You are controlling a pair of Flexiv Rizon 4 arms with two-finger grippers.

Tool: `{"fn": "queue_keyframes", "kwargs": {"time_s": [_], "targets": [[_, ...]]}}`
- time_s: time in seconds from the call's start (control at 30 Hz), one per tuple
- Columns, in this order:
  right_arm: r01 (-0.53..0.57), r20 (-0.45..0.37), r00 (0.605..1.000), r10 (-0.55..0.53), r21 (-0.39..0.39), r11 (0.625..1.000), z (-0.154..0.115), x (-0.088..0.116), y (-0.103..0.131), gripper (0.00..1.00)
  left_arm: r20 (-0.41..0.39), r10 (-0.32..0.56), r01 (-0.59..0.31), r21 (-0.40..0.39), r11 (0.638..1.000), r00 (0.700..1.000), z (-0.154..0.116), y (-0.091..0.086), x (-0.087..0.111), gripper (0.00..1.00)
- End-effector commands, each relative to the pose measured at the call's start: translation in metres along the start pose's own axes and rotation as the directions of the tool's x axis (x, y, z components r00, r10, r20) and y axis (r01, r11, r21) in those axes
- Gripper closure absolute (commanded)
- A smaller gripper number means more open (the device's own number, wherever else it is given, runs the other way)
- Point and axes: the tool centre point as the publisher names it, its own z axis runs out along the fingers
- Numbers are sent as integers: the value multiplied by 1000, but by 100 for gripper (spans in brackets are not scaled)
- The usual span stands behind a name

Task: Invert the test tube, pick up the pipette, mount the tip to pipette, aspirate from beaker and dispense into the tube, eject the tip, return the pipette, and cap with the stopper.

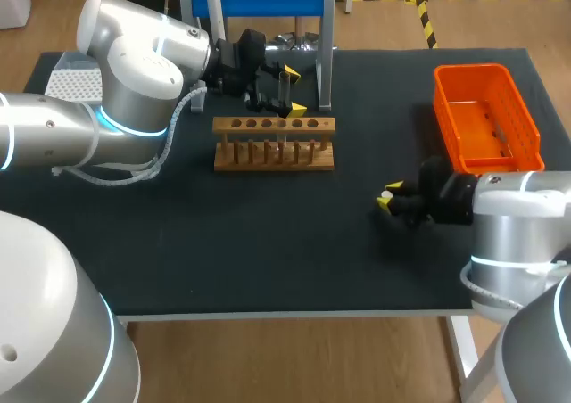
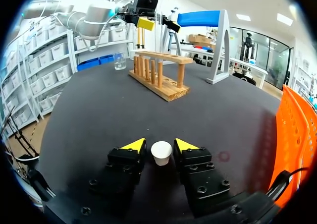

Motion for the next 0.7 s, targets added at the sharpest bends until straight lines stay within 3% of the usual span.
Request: {"fn": "queue_keyframes", "kwargs": {"time_s": [0.03,0.07,0.13,0.17,0.43,0.7], "targets": [[1,4,1000,-1,2,1000,2,0,0,72,-4,-1,1,-4,1000,1000,-1,-1,-1,0],[1,4,1000,-1,3,1000,2,0,-1,75,-4,-1,1,-4,1000,1000,-1,-1,-1,0],[-1,5,1000,1,5,1000,2,0,-1,96,-4,-1,1,-4,1000,1000,-1,-1,-1,0],[-1,6,1000,1,6,1000,2,0,-1,100,-4,-1,1,-4,1000,1000,-1,-1,-1,0],[3,-3,1000,-3,-5,1000,-3,-1,8,100,-4,-1,1,-4,1000,1000,-1,-1,-1,0],[33,-90,995,-37,-43,999,-25,-2,59,100,-4,-1,1,-4,1000,1000,-1,-1,-1,0]]}}
